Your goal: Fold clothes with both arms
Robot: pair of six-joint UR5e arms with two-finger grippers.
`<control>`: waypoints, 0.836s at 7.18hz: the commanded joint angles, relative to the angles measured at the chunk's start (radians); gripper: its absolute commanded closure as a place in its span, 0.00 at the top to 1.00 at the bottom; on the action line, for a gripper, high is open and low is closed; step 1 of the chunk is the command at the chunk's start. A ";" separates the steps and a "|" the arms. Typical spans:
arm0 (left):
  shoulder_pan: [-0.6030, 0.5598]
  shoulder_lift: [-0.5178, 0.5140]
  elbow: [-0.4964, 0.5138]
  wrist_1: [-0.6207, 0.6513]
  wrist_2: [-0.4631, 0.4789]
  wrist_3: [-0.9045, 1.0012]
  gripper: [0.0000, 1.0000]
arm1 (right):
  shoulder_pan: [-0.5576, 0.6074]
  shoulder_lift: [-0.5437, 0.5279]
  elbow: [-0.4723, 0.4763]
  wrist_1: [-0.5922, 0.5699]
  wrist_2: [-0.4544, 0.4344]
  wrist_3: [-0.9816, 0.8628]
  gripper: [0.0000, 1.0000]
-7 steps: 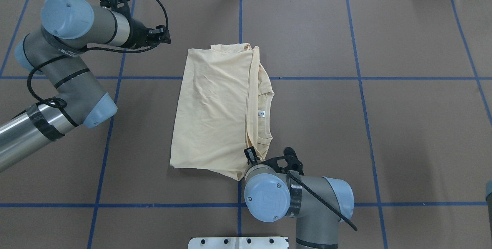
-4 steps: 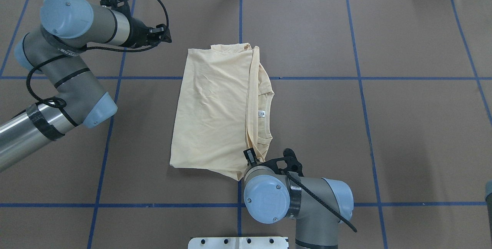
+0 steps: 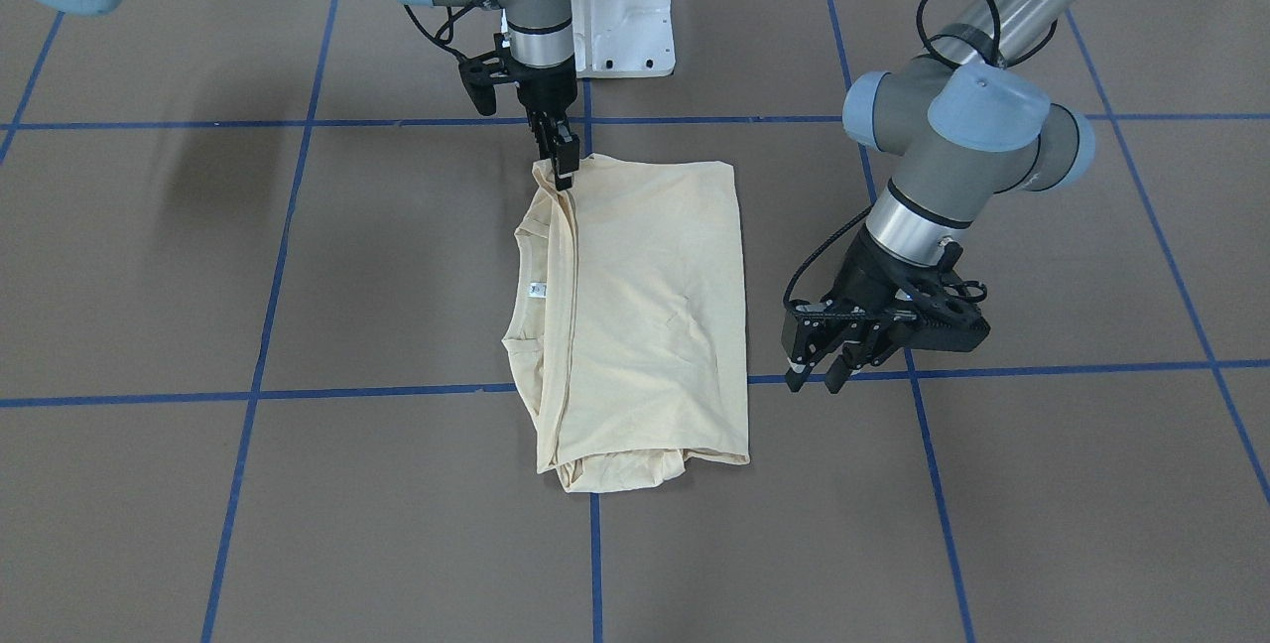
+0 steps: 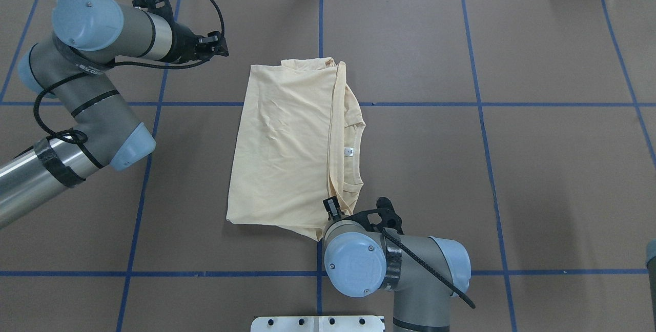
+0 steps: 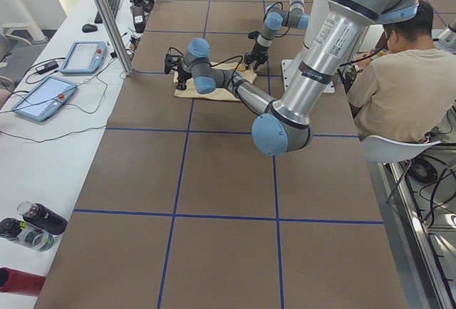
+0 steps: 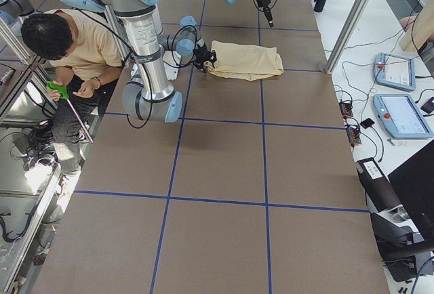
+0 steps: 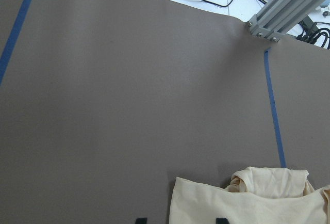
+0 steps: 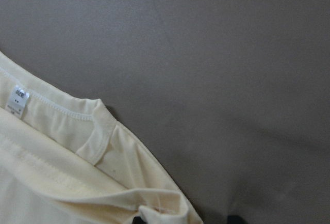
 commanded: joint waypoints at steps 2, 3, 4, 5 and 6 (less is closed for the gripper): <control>0.000 0.005 -0.011 0.000 0.000 -0.001 0.54 | 0.023 0.012 0.000 -0.008 0.002 0.000 0.00; 0.000 0.007 -0.011 0.000 0.000 -0.007 0.54 | 0.023 0.015 0.001 -0.010 0.003 0.003 0.00; 0.000 0.007 -0.011 0.000 0.000 -0.012 0.54 | 0.021 0.018 0.003 -0.010 0.015 0.000 0.00; 0.001 0.007 -0.011 0.002 0.000 -0.013 0.54 | 0.020 0.015 0.004 -0.010 0.023 -0.002 0.00; 0.001 0.007 -0.011 0.000 0.000 -0.013 0.54 | 0.020 0.015 0.007 -0.015 0.029 -0.002 0.00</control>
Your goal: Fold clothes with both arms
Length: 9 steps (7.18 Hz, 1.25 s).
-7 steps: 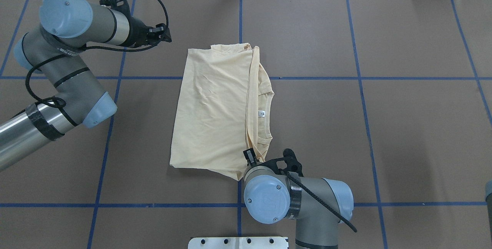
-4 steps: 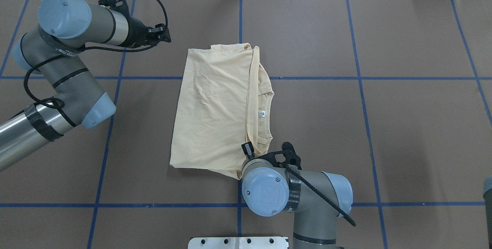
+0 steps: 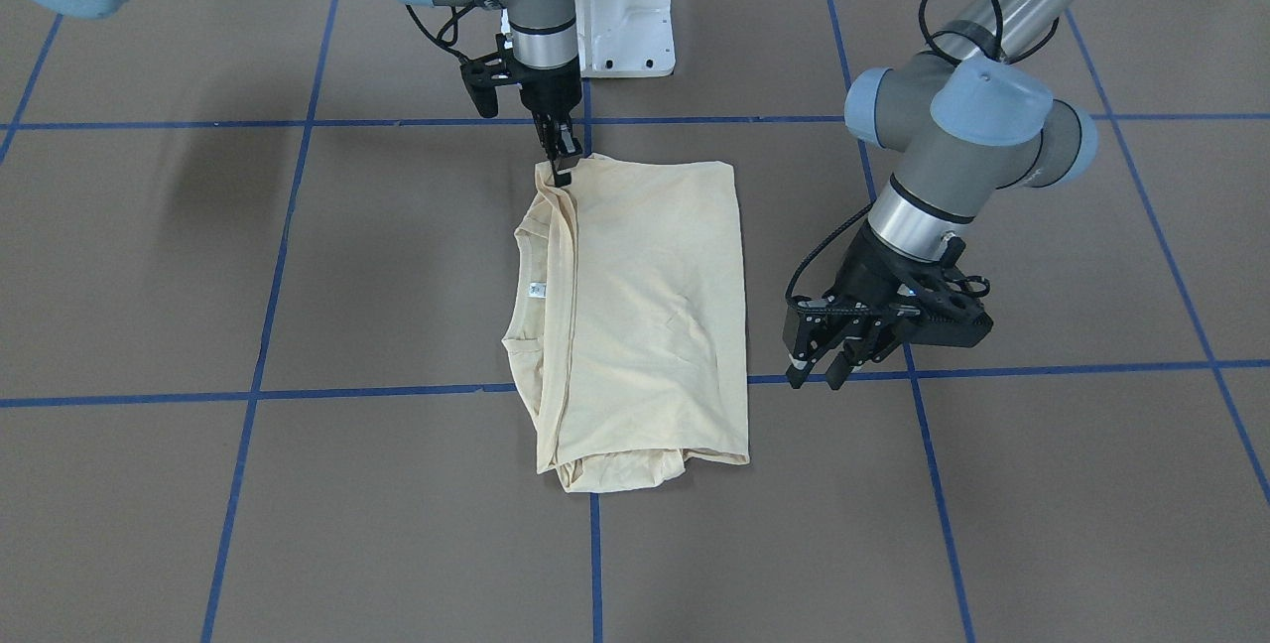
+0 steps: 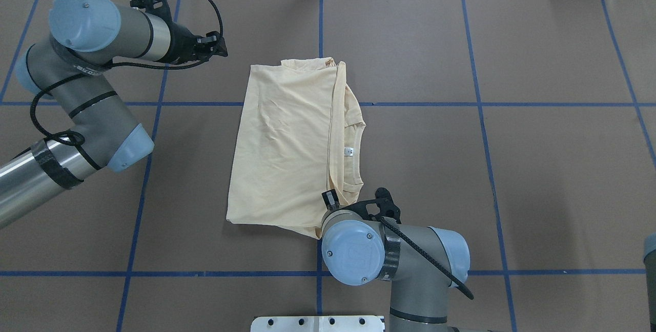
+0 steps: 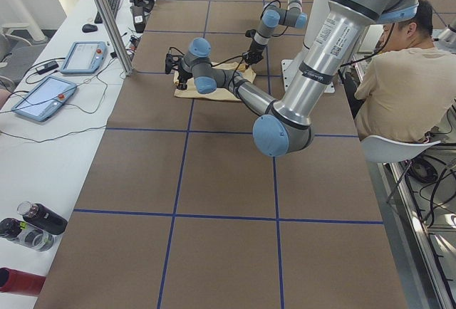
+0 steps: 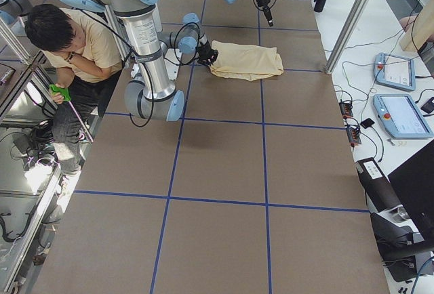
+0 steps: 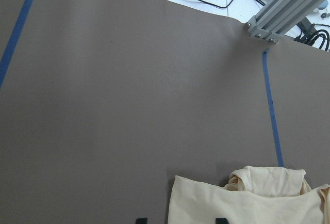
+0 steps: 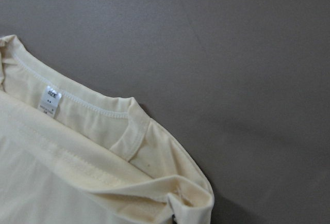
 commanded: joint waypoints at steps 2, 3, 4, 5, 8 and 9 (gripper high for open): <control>-0.001 -0.001 -0.003 0.001 0.000 -0.001 0.54 | 0.004 -0.007 0.041 -0.063 0.035 -0.004 0.00; -0.001 0.000 -0.011 0.001 -0.002 -0.001 0.54 | 0.005 -0.013 0.075 -0.095 0.047 -0.005 0.00; -0.001 0.000 -0.018 0.018 -0.002 -0.001 0.54 | 0.005 -0.011 0.083 -0.105 0.047 -0.005 0.00; -0.001 0.000 -0.029 0.033 -0.002 -0.001 0.54 | 0.005 -0.017 0.084 -0.105 0.047 -0.011 0.00; -0.001 0.000 -0.035 0.038 -0.002 -0.003 0.54 | 0.002 -0.022 0.081 -0.103 0.046 -0.013 0.00; -0.001 0.000 -0.038 0.038 -0.002 -0.003 0.54 | 0.002 -0.027 0.089 -0.106 0.049 -0.015 0.00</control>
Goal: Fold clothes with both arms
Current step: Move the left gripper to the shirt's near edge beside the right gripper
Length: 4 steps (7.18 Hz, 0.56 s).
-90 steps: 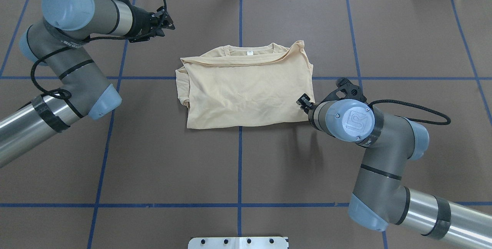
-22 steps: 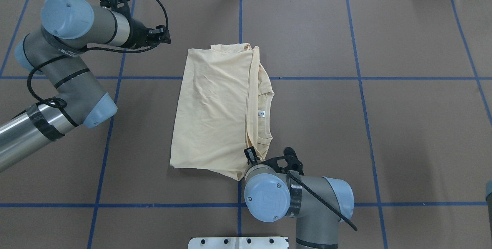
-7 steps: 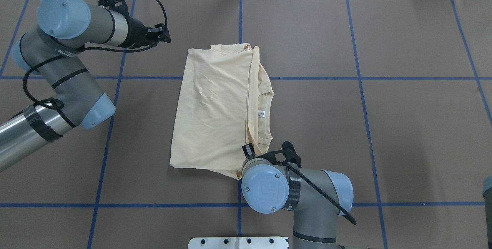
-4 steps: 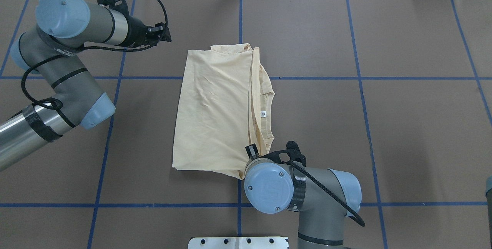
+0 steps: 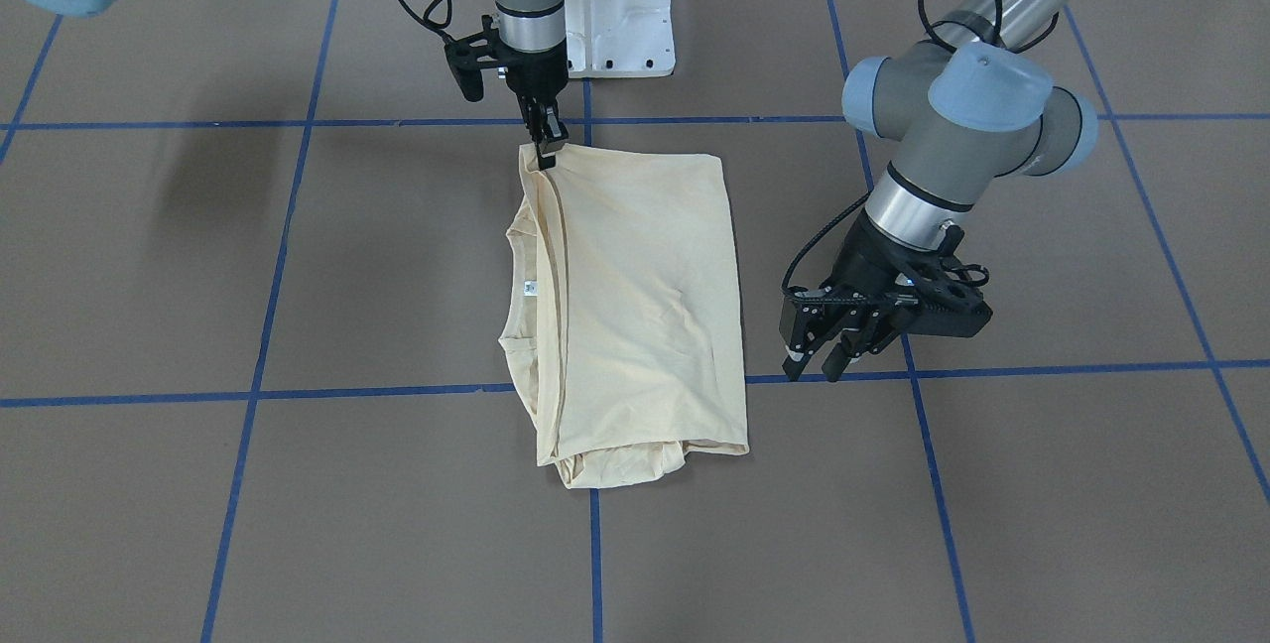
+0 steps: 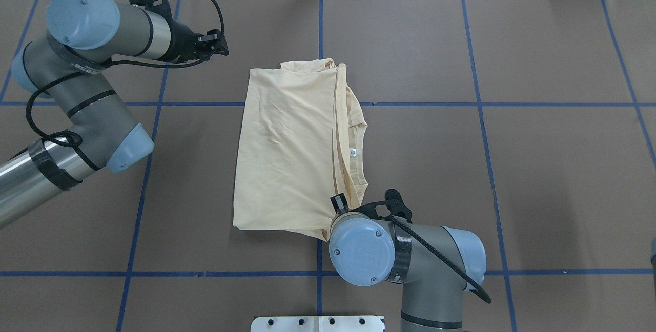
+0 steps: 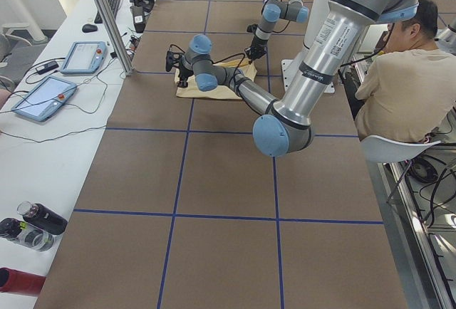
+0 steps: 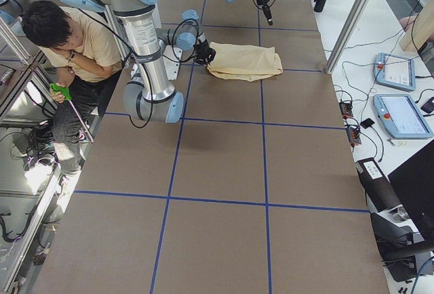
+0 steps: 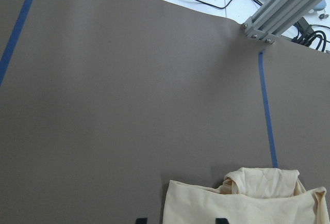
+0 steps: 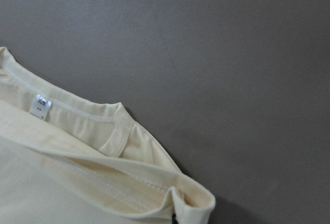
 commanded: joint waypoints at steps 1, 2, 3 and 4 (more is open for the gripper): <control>0.000 0.002 -0.007 0.000 0.000 0.000 0.54 | 0.007 -0.011 0.039 -0.020 0.004 -0.001 0.00; 0.006 0.009 -0.024 0.000 -0.003 -0.085 0.54 | 0.004 -0.026 0.101 -0.098 0.014 -0.003 0.00; 0.027 0.017 -0.064 0.000 -0.003 -0.144 0.54 | 0.001 -0.029 0.120 -0.123 0.021 -0.003 0.00; 0.076 0.078 -0.151 -0.001 0.001 -0.222 0.54 | -0.002 -0.040 0.119 -0.122 0.021 -0.003 0.00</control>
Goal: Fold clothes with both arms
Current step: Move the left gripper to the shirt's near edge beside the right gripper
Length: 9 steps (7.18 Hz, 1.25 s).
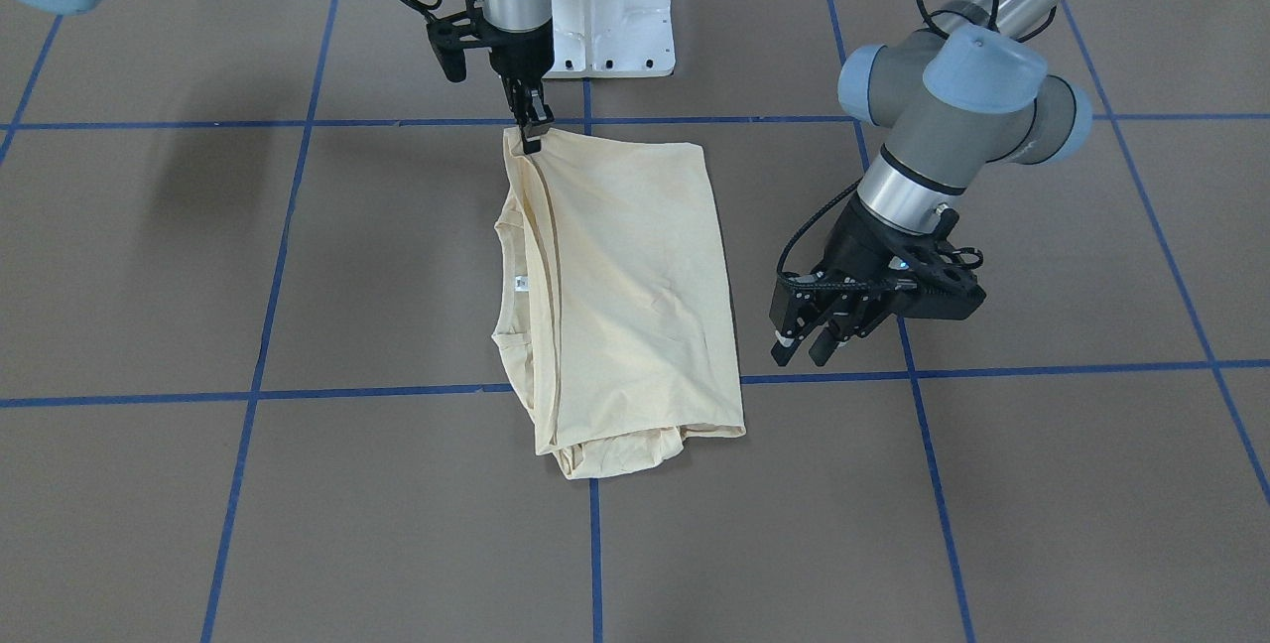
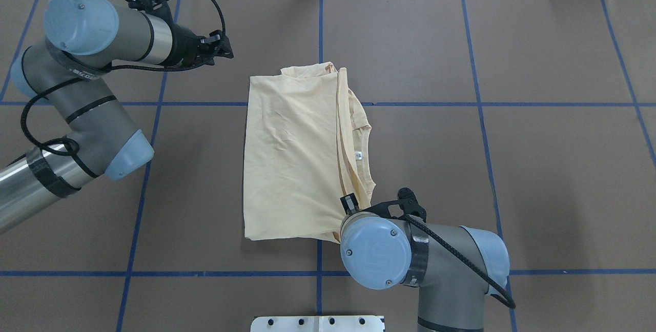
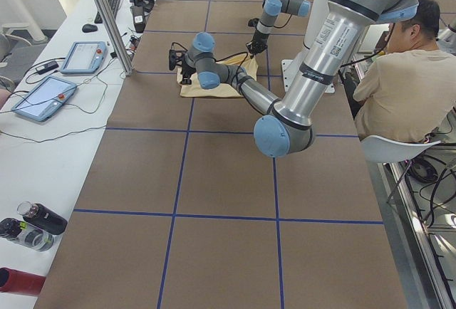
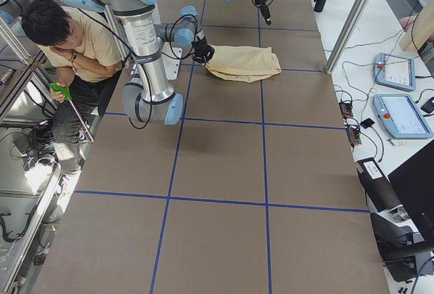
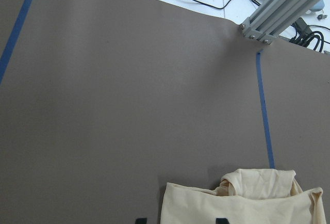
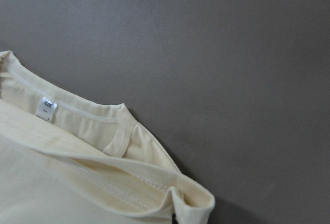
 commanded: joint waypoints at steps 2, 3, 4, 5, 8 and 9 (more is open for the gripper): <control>0.187 0.220 -0.303 -0.007 0.072 -0.333 0.54 | -0.014 -0.016 0.014 -0.017 0.005 -0.002 0.00; 0.322 0.286 -0.393 -0.001 0.200 -0.451 0.54 | -0.019 -0.018 0.011 -0.016 0.006 -0.003 0.00; 0.442 0.320 -0.397 -0.001 0.309 -0.580 0.54 | -0.019 -0.018 0.011 -0.013 0.006 -0.003 0.00; 0.535 0.321 -0.395 0.031 0.374 -0.677 0.54 | -0.022 -0.018 0.009 -0.011 0.006 -0.005 0.00; 0.645 0.262 -0.345 0.152 0.444 -0.710 0.55 | -0.025 -0.016 0.008 -0.010 0.008 -0.005 0.00; 0.647 0.246 -0.341 0.154 0.444 -0.710 0.55 | -0.023 -0.016 0.008 -0.010 0.008 -0.009 0.00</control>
